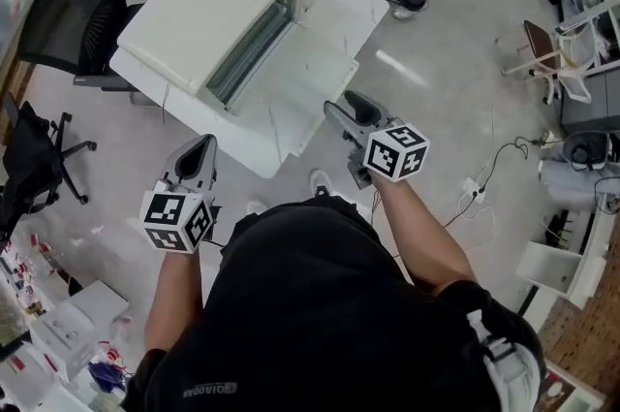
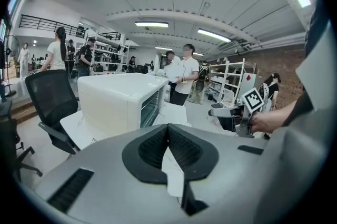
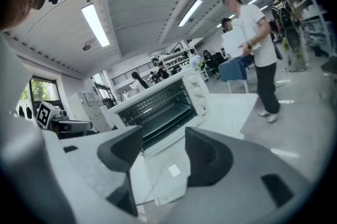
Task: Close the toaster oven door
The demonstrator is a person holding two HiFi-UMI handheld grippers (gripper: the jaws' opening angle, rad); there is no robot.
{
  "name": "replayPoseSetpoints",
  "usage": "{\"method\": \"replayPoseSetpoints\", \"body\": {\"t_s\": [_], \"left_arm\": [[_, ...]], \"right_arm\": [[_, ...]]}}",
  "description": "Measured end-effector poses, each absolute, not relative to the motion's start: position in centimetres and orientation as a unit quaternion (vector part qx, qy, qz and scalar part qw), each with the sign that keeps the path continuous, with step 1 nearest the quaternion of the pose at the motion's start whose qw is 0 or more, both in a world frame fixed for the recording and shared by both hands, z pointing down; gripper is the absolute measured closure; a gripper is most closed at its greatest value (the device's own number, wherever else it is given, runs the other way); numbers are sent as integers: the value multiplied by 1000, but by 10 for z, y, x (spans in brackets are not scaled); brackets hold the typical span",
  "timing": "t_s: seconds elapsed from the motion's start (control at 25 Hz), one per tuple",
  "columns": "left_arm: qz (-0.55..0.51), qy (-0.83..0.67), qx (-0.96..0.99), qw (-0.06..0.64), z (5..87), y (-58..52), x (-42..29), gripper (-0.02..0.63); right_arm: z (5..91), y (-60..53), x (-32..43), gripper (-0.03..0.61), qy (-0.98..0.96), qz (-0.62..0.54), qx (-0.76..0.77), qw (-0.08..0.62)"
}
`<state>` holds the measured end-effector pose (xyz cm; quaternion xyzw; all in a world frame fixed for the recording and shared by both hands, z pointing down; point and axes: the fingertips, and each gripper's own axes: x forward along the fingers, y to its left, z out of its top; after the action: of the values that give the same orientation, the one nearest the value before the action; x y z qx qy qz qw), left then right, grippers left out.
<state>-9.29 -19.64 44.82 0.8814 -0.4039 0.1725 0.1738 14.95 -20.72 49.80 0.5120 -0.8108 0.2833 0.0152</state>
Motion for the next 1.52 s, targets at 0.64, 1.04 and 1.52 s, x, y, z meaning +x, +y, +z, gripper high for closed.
{"method": "replayPoseSetpoints", "body": {"t_s": [0.64, 1.04, 1.52], "left_arm": [[234, -427, 853, 187, 471, -180, -82, 611], [271, -446, 833, 185, 479, -168, -85, 611], [277, -464, 818, 200, 487, -165, -86, 611]], "right_arm": [[706, -187, 230, 328, -679, 514, 524, -31], [747, -211, 220, 328, -668, 555, 493, -41], [754, -230, 210, 339, -677, 562, 474, -38]]}}
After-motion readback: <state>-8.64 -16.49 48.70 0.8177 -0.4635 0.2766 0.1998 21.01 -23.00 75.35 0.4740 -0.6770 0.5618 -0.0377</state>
